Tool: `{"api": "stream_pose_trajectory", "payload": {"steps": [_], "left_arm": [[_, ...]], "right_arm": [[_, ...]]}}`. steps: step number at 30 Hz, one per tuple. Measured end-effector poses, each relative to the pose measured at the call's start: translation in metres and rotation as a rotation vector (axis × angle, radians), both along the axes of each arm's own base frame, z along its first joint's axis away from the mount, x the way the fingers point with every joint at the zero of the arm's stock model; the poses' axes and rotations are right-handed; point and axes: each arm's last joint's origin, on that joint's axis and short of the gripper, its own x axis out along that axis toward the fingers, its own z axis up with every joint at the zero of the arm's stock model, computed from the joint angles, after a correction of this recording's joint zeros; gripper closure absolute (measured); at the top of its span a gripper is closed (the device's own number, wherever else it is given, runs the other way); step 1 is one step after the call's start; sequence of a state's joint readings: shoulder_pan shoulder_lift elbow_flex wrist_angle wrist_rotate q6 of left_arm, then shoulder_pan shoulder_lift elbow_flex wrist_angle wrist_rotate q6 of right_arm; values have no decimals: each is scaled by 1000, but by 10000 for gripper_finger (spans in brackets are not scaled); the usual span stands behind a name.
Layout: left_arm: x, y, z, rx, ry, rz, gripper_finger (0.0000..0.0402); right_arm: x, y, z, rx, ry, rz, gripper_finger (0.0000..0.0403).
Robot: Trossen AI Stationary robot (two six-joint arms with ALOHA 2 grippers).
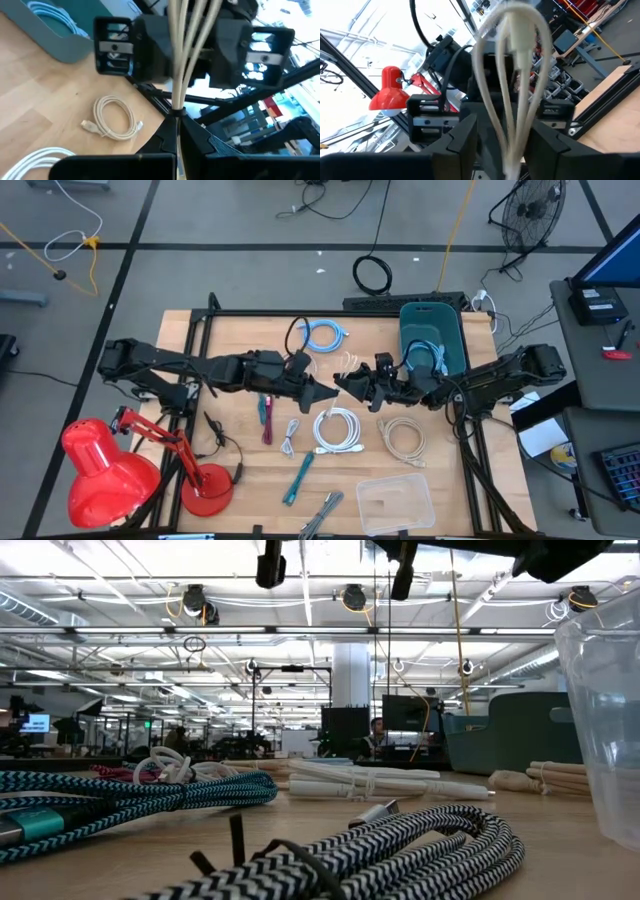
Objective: Pick & Place USB Port
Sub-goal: Put the light brown charger cable into the transparent bin
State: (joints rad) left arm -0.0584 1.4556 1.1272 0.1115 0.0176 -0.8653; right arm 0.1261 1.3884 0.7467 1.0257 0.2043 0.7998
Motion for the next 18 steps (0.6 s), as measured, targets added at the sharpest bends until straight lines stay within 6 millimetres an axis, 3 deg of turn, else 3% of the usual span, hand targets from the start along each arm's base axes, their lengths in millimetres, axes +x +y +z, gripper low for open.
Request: {"api": "stream_pose_trajectory", "payload": {"steps": [10,18], "left_arm": [[-7,4,12,3,-46,9,400],[-7,3,9,-1,-23,-6,400]], "right_arm": [[0,1,0,-7,-5,24,290],[0,1,0,-7,-2,22,317]]}}
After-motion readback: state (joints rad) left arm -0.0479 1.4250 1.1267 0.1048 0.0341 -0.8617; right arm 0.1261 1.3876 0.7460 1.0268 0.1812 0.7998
